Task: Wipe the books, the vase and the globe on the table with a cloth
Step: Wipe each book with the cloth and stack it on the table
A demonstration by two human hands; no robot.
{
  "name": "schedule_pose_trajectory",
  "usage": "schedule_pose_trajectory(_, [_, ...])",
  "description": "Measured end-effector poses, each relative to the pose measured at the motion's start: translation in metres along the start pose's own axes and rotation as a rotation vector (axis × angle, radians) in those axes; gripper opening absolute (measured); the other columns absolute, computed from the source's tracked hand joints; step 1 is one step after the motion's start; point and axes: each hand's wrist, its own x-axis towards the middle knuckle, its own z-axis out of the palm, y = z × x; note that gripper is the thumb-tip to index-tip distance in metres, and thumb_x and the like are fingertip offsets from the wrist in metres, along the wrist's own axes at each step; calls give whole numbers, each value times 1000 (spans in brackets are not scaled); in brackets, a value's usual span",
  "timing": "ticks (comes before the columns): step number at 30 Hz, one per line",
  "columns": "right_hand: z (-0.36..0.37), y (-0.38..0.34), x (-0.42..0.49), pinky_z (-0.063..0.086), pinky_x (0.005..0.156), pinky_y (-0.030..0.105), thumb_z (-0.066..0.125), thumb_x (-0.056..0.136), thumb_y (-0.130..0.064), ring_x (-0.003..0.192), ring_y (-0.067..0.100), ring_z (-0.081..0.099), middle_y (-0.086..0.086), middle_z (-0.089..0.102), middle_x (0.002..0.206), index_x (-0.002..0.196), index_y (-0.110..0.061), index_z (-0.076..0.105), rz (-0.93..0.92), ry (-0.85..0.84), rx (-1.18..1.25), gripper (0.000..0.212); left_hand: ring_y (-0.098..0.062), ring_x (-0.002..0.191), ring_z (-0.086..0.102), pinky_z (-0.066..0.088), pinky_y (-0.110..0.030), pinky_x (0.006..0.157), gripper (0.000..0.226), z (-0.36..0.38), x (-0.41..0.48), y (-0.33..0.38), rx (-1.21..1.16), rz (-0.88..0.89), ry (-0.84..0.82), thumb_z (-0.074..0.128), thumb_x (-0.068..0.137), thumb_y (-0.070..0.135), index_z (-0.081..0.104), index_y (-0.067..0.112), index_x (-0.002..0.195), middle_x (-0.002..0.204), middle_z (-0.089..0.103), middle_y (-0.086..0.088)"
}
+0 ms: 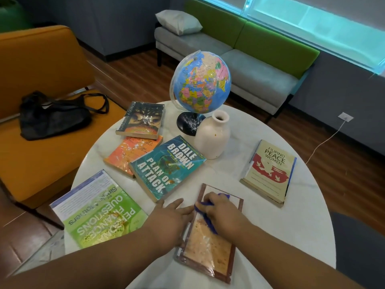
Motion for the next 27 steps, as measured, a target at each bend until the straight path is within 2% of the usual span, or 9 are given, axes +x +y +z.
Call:
schedule_pose_trajectory(4, [1, 6, 1, 35, 101, 49, 42, 93, -31, 121, 23, 37, -7, 43, 130, 125, -45, 54, -35, 86, 45, 37, -15, 149, -7, 2, -54, 118, 75, 4, -3, -3, -38, -42, -29, 53, 90, 54, 20, 27, 152, 161, 3, 15])
schedule_pose_trajectory(8, [-9, 1, 17, 39, 98, 49, 46, 94, -19, 121, 26, 36, -4, 39, 130, 134, -46, 46, 200, 133, 119, 48, -16, 149, -6, 2, -52, 119, 79, 5, -3, -3, -62, -55, -8, 55, 89, 53, 18, 25, 153, 161, 5, 14])
schedule_pose_trajectory(12, [2, -15, 6, 36, 92, 27, 50, 96, -23, 117, 26, 40, 4, 41, 128, 139, -34, 46, 65, 8, 135, 44, -16, 149, -5, 4, -50, 119, 82, 4, -3, 0, -64, -60, 2, 56, 90, 51, 13, 23, 154, 161, 6, 11])
schedule_pose_trajectory(17, [-2, -9, 1, 36, 89, 30, 45, 96, -16, 117, 23, 41, 0, 44, 129, 130, -36, 55, -60, 93, 119, 41, -16, 149, -5, 6, -48, 120, 82, 9, -4, 0, -98, -76, 29, 56, 90, 50, 10, 26, 154, 161, 5, 11])
schedule_pose_trajectory(20, [-3, 5, 25, 39, 88, 36, 50, 94, -35, 107, 24, 49, -3, 49, 119, 110, -48, 57, 44, 192, -13, 22, -16, 149, -5, 9, -49, 119, 84, 10, -5, 0, -110, -67, 47, 57, 90, 49, 7, 29, 154, 161, 1, 12])
schedule_pose_trajectory(22, [-3, 10, 36, 45, 89, 46, 49, 91, -51, 95, 26, 57, 2, 52, 108, 96, -43, 53, 170, 174, -119, 10, -16, 149, -5, 10, -49, 119, 84, 10, -6, -1, -99, -54, 51, 57, 91, 48, 4, 31, 154, 161, -2, 13])
schedule_pose_trajectory(23, [-5, 8, 35, 45, 91, 48, 47, 93, -45, 101, 27, 54, 2, 50, 113, 102, -44, 53, 190, 139, -108, 11, -17, 149, -5, 10, -49, 119, 83, 10, -6, -1, -87, -49, 50, 56, 91, 49, 4, 32, 154, 161, -3, 13])
schedule_pose_trajectory(25, [-7, -3, 25, 38, 95, 51, 43, 95, -25, 119, 29, 41, -1, 41, 130, 129, -45, 47, 239, 148, 4, 39, -17, 149, -5, 10, -50, 118, 82, 11, -6, -1, -73, -46, 42, 55, 91, 51, 6, 33, 154, 161, -2, 13])
schedule_pose_trajectory(27, [-5, -9, 8, 36, 97, 52, 44, 96, -22, 122, 26, 40, -3, 39, 134, 133, -42, 45, 190, 116, 26, 42, -17, 149, -5, 10, -50, 118, 82, 10, -5, -2, -60, -46, 40, 55, 90, 51, 6, 33, 154, 161, -1, 14])
